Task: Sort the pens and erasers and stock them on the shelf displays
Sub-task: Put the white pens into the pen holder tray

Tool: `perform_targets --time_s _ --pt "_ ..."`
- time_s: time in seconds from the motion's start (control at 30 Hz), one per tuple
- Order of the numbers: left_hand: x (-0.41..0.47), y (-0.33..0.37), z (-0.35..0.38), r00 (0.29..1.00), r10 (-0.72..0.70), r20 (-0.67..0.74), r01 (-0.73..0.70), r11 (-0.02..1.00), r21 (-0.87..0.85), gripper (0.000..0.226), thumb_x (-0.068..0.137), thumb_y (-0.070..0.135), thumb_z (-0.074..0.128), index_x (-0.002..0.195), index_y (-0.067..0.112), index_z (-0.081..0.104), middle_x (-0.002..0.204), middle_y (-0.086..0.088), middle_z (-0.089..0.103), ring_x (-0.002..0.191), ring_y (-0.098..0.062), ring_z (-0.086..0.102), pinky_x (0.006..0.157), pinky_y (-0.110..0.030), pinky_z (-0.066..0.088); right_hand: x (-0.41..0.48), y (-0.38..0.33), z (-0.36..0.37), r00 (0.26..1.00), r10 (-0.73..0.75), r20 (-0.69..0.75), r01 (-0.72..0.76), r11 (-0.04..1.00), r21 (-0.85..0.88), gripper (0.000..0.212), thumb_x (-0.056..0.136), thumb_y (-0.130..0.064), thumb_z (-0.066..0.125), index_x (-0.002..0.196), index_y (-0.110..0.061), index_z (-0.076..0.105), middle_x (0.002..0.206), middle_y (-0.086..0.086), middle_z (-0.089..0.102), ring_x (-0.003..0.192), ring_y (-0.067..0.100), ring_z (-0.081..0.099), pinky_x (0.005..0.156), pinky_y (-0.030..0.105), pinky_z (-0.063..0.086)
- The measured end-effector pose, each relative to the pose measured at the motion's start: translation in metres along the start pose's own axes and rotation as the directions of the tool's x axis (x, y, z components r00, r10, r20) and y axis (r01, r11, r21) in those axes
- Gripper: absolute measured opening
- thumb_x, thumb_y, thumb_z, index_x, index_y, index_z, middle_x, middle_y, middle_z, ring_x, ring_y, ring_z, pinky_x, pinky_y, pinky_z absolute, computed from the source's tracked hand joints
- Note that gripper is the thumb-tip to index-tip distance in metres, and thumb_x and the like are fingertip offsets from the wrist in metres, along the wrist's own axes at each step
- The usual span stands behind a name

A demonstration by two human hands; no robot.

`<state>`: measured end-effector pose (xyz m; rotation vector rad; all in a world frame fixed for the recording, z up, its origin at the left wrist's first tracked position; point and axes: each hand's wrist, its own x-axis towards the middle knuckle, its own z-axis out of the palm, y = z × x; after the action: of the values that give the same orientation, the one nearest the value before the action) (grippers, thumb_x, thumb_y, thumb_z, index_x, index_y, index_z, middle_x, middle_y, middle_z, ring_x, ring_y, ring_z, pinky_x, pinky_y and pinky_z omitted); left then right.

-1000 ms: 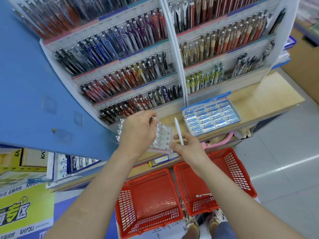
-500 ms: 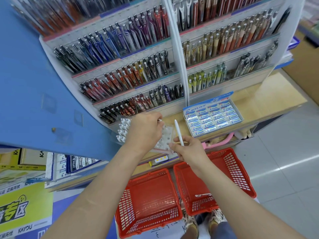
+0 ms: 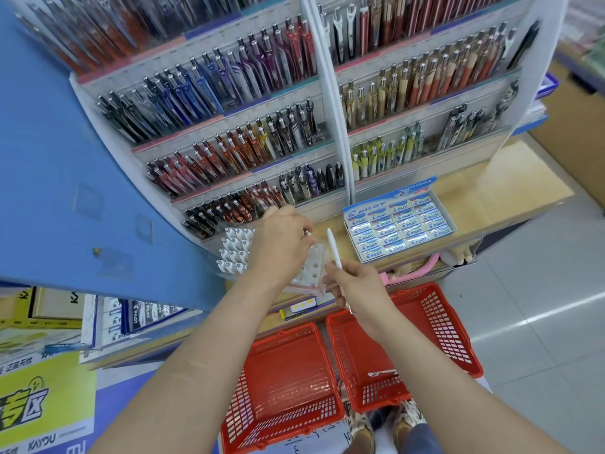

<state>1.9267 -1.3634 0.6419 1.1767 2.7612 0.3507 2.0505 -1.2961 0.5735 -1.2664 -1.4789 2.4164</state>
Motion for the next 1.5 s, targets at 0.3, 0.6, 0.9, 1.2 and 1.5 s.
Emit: perform_targets --time_s 0.3,0.6,0.9,1.2,1.5 --pt "-0.053 0.025 -0.008 0.971 -0.210 0.115 0.239 0.832 -0.501 0.017 0.092 0.029 0.058 0.082 0.019 0.068 0.066 0.003 0.066 0.061 -0.015 0.061 0.062 -0.032 0.050 -0.015 -0.035 -0.018 0.991 -0.105 0.081 0.061 0.904 0.424 0.019 0.096 -0.015 0.050 0.092 -0.005 0.066 0.064 0.001 0.043 0.048 0.005 0.041 0.047 0.016 0.037" --pt "-0.067 0.024 -0.023 0.851 -0.459 0.255 0.427 0.321 -0.845 0.006 0.085 0.007 0.067 0.084 0.012 0.071 0.070 -0.011 0.070 0.063 -0.017 0.064 0.061 -0.022 0.056 -0.024 -0.043 -0.025 0.974 -0.162 0.155 0.064 0.863 0.501 0.009 0.082 -0.008 0.064 0.089 -0.012 0.060 0.071 0.002 0.064 0.065 0.015 0.065 0.060 0.021 0.053" --pt "-0.060 -0.001 -0.059 0.884 -0.454 -0.109 0.227 0.623 -0.749 0.017 0.082 0.011 0.070 0.079 0.028 0.072 0.066 0.001 0.069 0.063 -0.016 0.064 0.067 -0.038 0.057 -0.020 -0.038 -0.023 0.983 -0.097 0.155 0.059 0.970 0.234 0.001 0.082 -0.008 0.067 0.082 -0.008 0.067 0.071 0.008 0.069 0.056 0.012 0.060 0.057 0.021 0.049" --pt "-0.055 -0.008 -0.051 0.947 -0.069 -0.313 -0.014 0.966 -0.256 0.005 0.082 0.019 0.068 0.082 0.016 0.072 0.071 0.004 0.066 0.065 -0.016 0.059 0.063 -0.034 0.051 0.001 -0.006 -0.009 0.998 -0.062 0.031 0.065 0.993 -0.102 0.011 0.084 -0.011 0.070 0.093 -0.012 0.064 0.080 0.010 0.064 0.071 0.026 0.061 0.055 0.023 0.047" --pt "-0.043 -0.010 -0.009 0.982 0.047 -0.185 -0.069 0.991 -0.115 0.015 0.082 0.025 0.062 0.086 0.013 0.071 0.073 -0.003 0.067 0.066 -0.025 0.061 0.062 -0.034 0.051 0.003 0.004 0.002 0.999 0.013 0.041 -0.009 0.997 -0.081 0.026 0.082 -0.016 0.073 0.104 -0.010 0.061 0.081 0.005 0.061 0.071 0.017 0.058 0.058 0.027 0.049"
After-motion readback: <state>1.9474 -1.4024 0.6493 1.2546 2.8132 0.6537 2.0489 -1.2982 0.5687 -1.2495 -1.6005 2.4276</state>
